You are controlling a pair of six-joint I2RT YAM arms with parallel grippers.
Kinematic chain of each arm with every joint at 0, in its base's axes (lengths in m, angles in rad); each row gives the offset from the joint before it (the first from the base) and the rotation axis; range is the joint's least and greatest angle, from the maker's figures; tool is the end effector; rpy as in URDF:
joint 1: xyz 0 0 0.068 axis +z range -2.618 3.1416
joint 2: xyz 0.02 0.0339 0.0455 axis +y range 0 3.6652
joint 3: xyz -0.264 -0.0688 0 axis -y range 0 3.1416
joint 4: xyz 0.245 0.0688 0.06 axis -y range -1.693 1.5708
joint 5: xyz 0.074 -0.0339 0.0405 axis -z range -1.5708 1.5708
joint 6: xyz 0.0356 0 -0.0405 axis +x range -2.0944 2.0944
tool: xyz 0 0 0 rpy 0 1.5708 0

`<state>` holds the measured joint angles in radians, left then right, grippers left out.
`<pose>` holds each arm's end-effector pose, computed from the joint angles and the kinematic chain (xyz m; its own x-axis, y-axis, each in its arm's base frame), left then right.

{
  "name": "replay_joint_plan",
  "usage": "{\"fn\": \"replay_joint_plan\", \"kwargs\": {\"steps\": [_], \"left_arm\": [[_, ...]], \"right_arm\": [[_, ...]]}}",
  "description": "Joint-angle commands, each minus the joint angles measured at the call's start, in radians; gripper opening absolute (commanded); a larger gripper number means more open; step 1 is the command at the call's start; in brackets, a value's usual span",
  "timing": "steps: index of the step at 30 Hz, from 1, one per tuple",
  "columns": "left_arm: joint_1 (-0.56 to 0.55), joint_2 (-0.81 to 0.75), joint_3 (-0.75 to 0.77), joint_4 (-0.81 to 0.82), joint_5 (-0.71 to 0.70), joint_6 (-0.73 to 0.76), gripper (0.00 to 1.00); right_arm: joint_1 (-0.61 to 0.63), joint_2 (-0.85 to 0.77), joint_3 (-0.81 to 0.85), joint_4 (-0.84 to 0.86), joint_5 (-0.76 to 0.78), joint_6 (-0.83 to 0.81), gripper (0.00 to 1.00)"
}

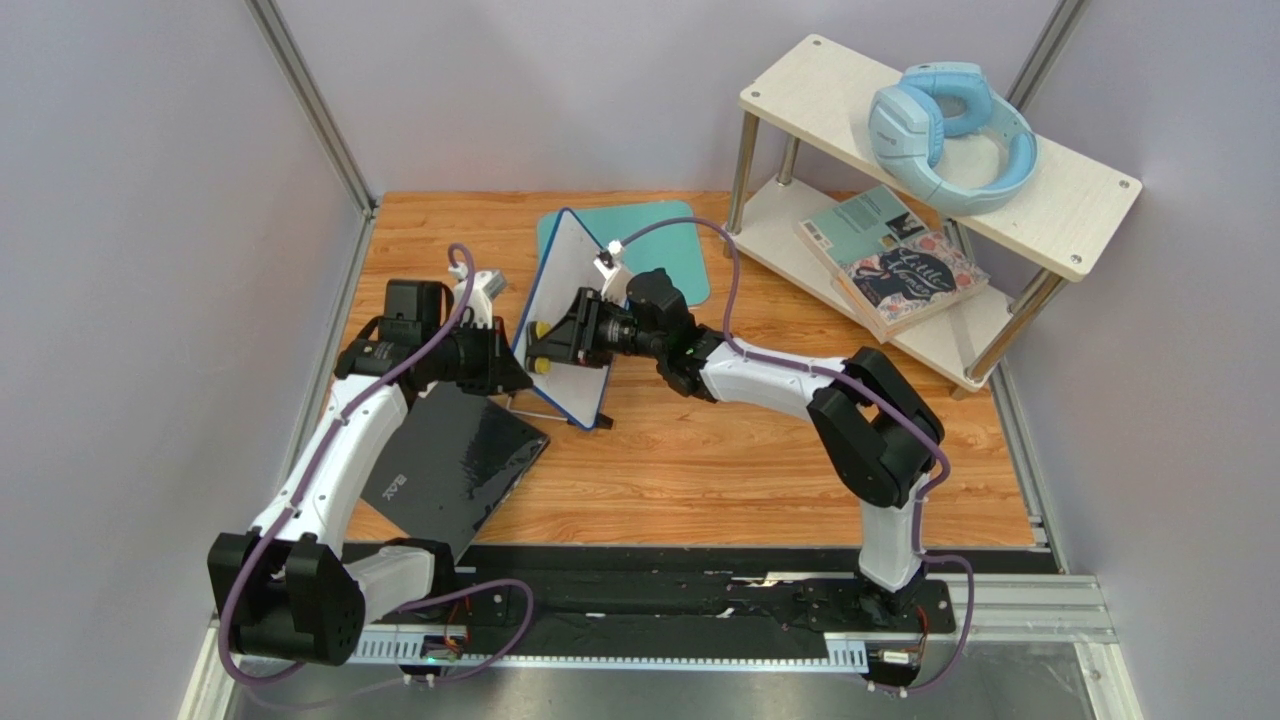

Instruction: Erase the whiteboard

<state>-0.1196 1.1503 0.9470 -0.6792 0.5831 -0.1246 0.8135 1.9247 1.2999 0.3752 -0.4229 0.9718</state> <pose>0.2262 -0.0469 0.2837 -0.8164 -0.0064 -0.5774 0.3481 0.7924 -0.5009 0.2975 0.3359 0.2402 -0.8686 0.1775 -0.4626 -0.3875 0.3385 0.8575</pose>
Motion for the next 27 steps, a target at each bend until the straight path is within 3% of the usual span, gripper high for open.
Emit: {"fn": "replay_joint_plan", "kwargs": {"steps": [1,13,21,27], "left_arm": [[-0.048,0.023,-0.019,0.001,0.024,0.131,0.0],[-0.049,0.02,-0.019,0.0,0.023,0.132,0.0],[-0.051,0.02,-0.019,-0.002,0.021,0.132,0.0],[-0.051,0.022,-0.017,-0.002,0.021,0.131,0.0]], "right_arm": [[0.056,0.01,-0.074,-0.03,-0.048,0.019,0.0],[0.076,-0.032,-0.145,-0.128,0.1,-0.031,0.0],[-0.025,-0.006,-0.116,-0.168,0.148,-0.062,0.0],[-0.063,0.003,-0.077,-0.304,0.263,-0.134,0.0]]}}
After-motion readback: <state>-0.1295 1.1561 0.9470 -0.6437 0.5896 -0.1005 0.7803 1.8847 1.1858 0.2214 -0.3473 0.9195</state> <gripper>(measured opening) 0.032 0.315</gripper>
